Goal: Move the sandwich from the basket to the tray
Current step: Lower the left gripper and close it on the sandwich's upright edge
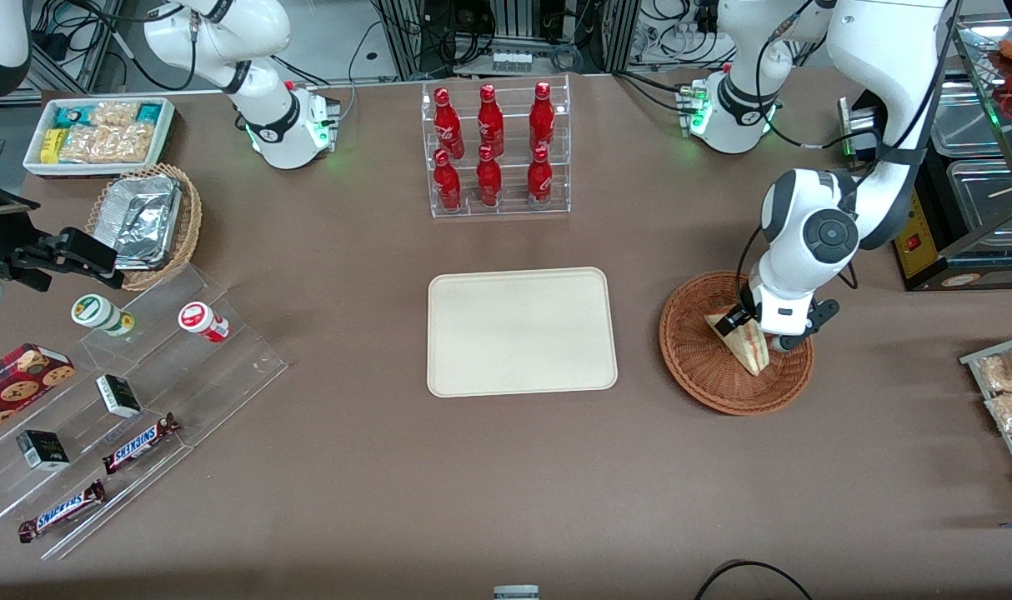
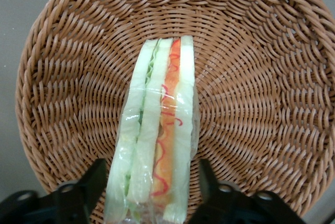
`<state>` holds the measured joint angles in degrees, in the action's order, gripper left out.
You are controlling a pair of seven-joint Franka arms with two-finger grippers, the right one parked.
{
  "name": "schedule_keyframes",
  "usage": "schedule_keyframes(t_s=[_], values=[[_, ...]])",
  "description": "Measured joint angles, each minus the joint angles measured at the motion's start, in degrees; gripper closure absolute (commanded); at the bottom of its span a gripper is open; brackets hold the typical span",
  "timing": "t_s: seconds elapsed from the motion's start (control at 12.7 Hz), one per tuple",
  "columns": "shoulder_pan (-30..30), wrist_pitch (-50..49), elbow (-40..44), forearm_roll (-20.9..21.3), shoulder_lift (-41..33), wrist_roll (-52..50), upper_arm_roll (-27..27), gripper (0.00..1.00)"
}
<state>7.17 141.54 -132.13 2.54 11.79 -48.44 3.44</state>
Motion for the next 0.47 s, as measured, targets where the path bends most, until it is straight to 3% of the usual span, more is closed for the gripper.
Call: schedule_keyframes(t_s=[0.24,0.47], values=[[0.00,-2.44,1.11,0.00,-0.71,0.00,-0.03,0.96],[0.14,-15.65,7.49,0.01,-2.09,0.05,0.11,0.96]])
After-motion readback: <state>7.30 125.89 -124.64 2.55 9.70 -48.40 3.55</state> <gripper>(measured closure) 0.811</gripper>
